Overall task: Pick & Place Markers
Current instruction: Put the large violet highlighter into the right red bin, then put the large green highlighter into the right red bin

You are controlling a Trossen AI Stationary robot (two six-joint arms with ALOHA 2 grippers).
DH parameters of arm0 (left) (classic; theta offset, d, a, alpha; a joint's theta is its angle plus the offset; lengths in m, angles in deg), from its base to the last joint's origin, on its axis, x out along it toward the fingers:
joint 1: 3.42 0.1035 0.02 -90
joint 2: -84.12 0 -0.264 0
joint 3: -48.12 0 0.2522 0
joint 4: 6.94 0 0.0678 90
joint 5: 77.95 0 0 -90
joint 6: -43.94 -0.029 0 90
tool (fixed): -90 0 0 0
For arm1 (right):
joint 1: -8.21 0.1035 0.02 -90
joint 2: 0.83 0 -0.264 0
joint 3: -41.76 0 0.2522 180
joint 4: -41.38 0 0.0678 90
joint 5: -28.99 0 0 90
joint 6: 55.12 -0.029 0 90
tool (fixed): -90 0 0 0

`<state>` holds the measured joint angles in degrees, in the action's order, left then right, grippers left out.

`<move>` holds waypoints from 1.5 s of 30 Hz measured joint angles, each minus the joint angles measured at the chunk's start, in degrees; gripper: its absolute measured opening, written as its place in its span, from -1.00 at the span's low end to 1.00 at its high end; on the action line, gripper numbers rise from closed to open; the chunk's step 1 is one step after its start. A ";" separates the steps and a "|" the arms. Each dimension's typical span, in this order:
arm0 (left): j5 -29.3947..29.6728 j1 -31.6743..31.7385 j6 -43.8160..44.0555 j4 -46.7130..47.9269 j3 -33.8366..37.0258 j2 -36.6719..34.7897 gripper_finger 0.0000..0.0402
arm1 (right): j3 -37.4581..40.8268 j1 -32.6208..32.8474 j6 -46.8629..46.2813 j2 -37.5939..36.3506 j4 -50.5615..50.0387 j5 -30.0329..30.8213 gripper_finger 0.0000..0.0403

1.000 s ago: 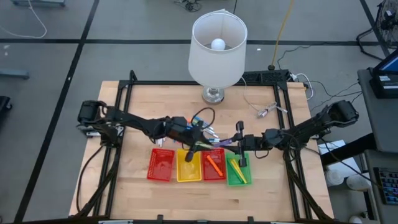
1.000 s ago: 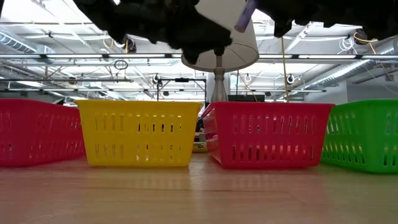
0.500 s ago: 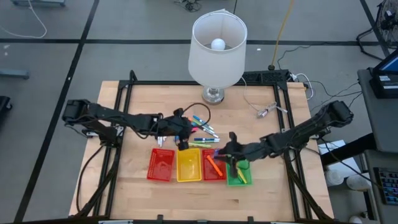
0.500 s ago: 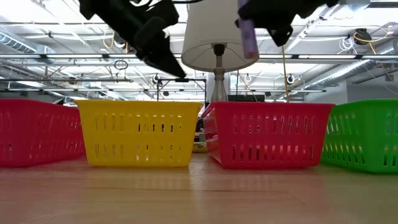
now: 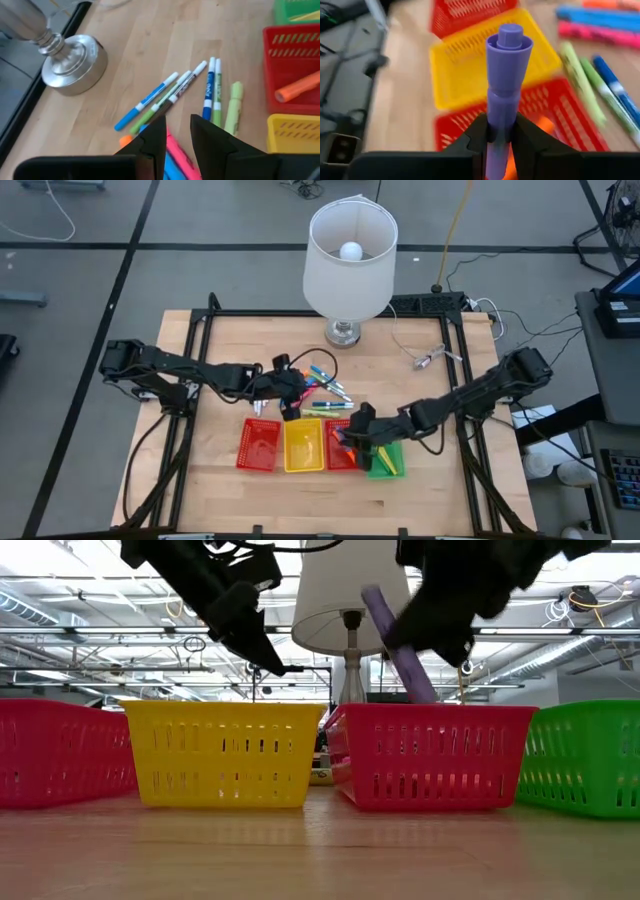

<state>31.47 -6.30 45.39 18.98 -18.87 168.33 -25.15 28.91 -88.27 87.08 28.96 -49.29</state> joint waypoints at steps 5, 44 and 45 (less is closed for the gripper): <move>0.20 0.00 0.13 0.60 0.00 0.00 -0.54 | 0.02 -0.15 -0.76 -0.04 -3.29 -3.24 -0.78; 3.54 1.52 3.50 2.13 0.00 0.00 -0.54 | 0.07 0.91 10.32 -0.01 4.03 -7.34 -0.63; 3.93 1.98 4.67 2.66 0.00 0.00 -0.54 | 0.07 0.91 10.32 -0.01 4.02 -7.34 -0.62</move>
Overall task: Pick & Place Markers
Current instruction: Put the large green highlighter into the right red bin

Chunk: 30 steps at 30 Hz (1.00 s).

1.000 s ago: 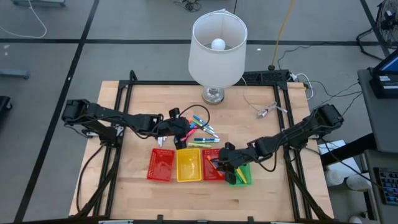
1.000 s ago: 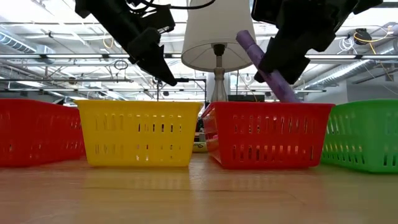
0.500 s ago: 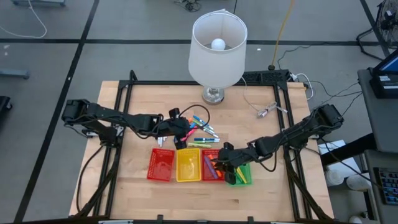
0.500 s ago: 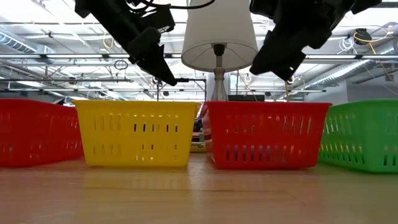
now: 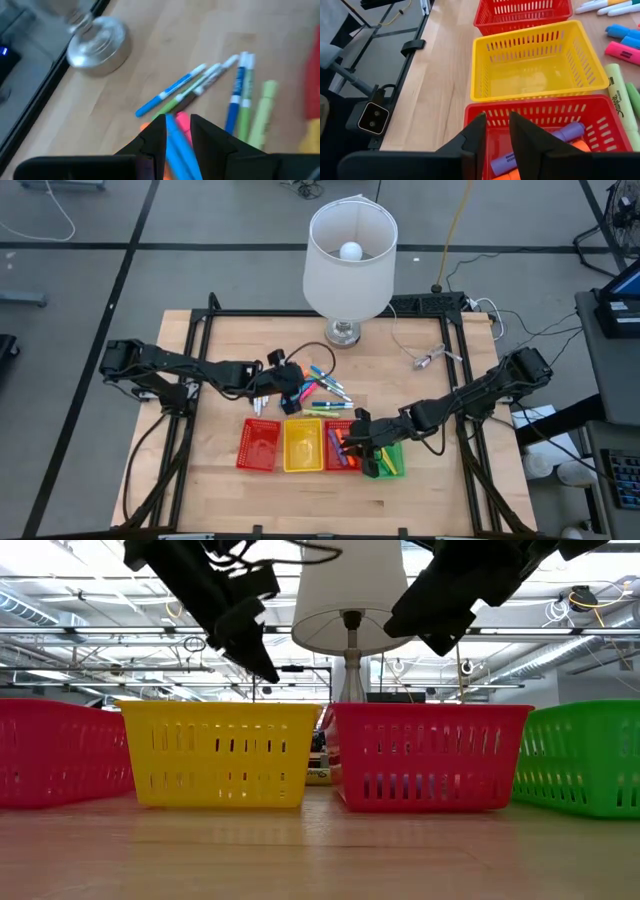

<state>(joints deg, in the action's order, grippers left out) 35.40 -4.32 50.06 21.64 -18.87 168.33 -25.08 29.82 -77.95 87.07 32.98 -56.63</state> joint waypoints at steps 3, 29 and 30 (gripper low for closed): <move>-1.90 1.18 2.01 0.72 0.23 0.00 -0.54 | 0.00 0.00 0.21 0.00 0.00 0.00 -0.62; -22.09 2.13 -0.83 -5.67 0.79 10.99 -0.25 | 0.04 -1.44 6.40 0.00 0.95 0.02 -0.61; -22.25 1.93 -1.58 -5.72 0.01 12.36 -0.19 | 0.04 -1.72 6.43 0.00 0.94 0.00 -0.61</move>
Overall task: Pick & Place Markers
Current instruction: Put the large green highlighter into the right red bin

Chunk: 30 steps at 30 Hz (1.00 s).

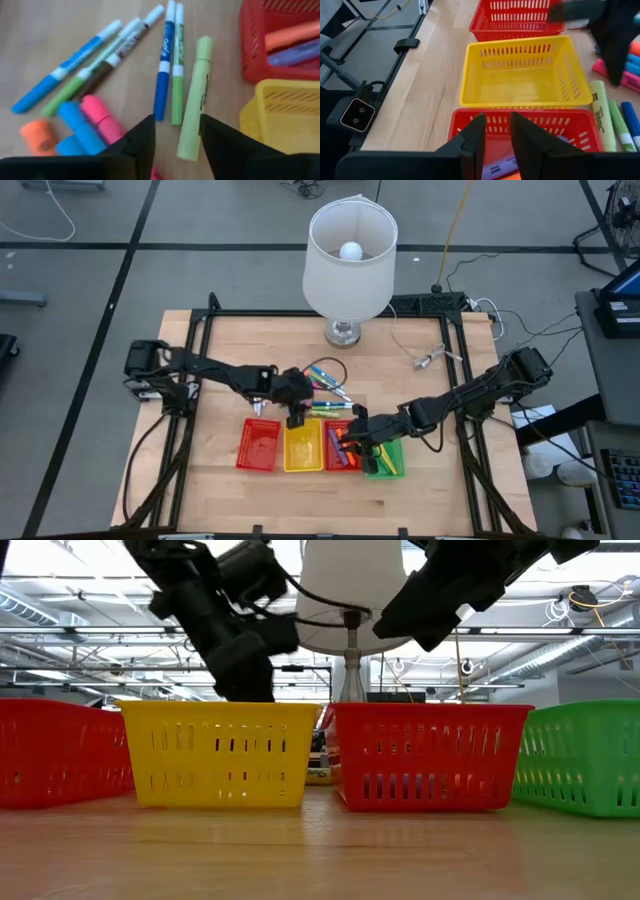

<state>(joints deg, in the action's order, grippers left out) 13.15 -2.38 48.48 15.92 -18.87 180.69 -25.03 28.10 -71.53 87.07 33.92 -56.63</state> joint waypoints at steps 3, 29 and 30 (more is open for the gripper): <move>-0.40 -0.51 -2.42 0.20 -2.63 3.40 -0.02 | 0.00 -0.48 0.00 0.00 -0.22 0.02 -0.60; -5.95 -0.21 -10.43 6.46 -6.17 8.99 0.14 | 0.00 -0.69 0.66 0.00 -0.99 0.00 -0.60; -5.78 -0.20 -10.39 6.74 -6.17 8.99 0.14 | 0.00 -0.69 0.66 0.00 -0.98 0.00 -0.60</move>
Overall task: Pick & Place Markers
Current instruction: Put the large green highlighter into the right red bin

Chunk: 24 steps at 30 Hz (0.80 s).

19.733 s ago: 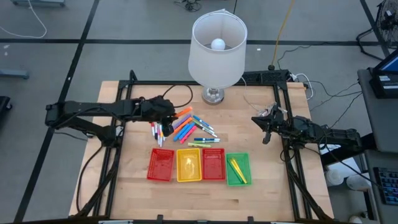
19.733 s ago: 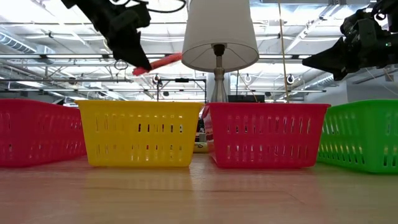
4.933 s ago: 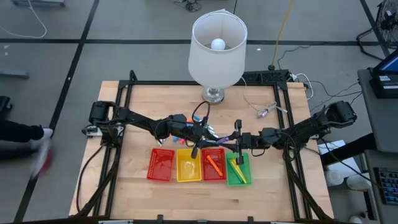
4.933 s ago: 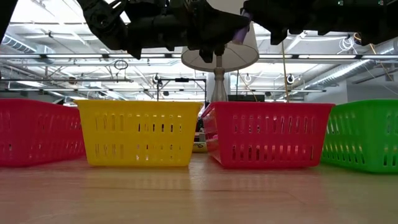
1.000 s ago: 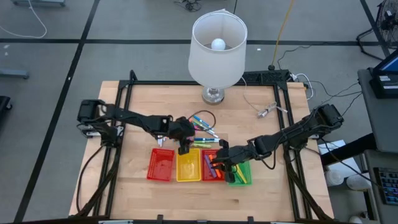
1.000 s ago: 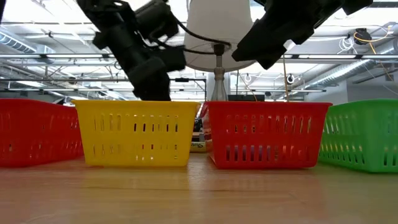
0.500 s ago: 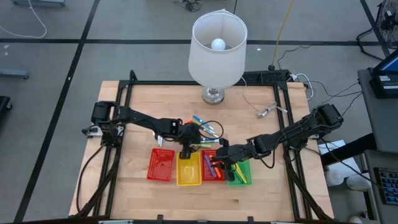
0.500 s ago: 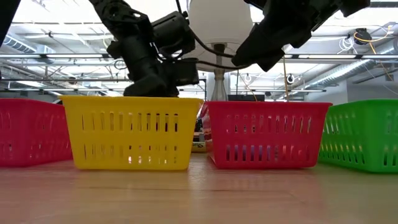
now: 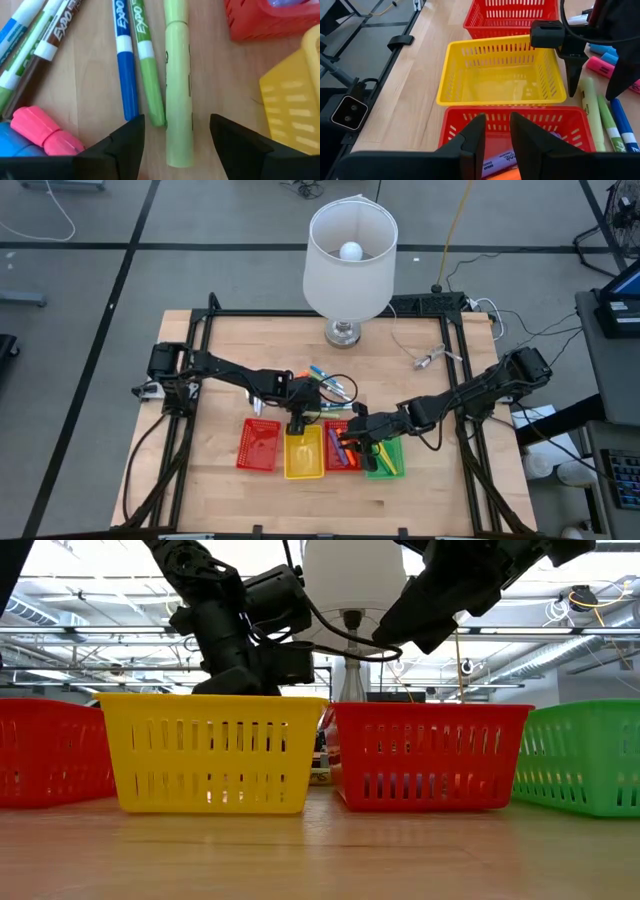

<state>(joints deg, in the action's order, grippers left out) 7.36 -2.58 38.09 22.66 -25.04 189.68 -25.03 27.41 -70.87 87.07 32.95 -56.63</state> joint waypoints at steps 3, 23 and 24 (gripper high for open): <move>0.20 0.02 -0.20 1.09 0.00 0.00 0.09 | 0.00 0.00 0.00 0.00 -0.01 0.00 -0.60; 2.53 0.76 -1.53 0.81 0.04 0.00 -0.61 | 0.00 0.00 -0.02 0.00 -0.01 0.00 -0.61; 3.28 0.76 -1.55 0.83 0.04 -0.04 -0.61 | 0.00 0.00 -0.02 0.00 -0.01 0.00 -0.61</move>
<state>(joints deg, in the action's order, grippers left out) 10.65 -1.82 36.54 23.49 -24.99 189.64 -25.03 27.41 -70.89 87.07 32.94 -56.63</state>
